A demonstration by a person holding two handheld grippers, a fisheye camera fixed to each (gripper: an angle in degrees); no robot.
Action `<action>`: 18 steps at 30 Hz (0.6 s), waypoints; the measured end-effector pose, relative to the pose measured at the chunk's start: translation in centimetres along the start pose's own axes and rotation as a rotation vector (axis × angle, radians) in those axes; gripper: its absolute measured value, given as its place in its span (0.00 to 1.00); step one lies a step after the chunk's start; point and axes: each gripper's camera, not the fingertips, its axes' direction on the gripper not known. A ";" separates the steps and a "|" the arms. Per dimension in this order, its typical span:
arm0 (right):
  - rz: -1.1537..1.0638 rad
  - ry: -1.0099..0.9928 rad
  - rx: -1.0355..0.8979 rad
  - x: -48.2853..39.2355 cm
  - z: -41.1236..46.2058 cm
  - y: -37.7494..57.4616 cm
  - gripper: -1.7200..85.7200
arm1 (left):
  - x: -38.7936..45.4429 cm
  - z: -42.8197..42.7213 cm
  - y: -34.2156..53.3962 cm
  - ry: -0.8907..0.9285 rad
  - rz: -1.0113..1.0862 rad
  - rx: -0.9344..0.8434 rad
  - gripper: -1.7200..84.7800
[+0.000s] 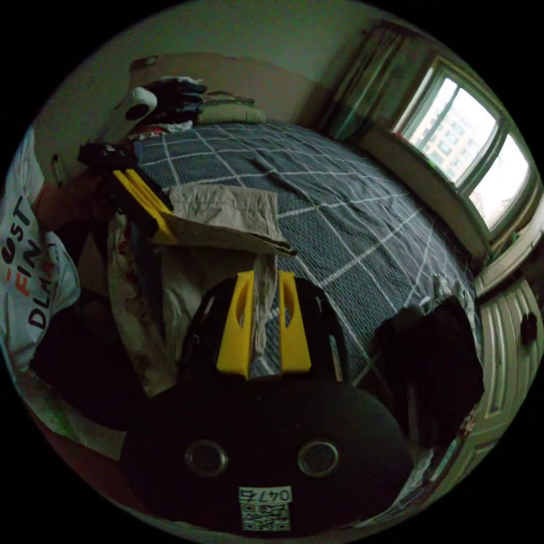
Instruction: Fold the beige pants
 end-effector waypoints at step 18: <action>0.240 0.011 0.035 -1.5 -1.1 6.5 0.04 | 8.7 5.8 -0.4 -0.098 0.127 -0.141 0.05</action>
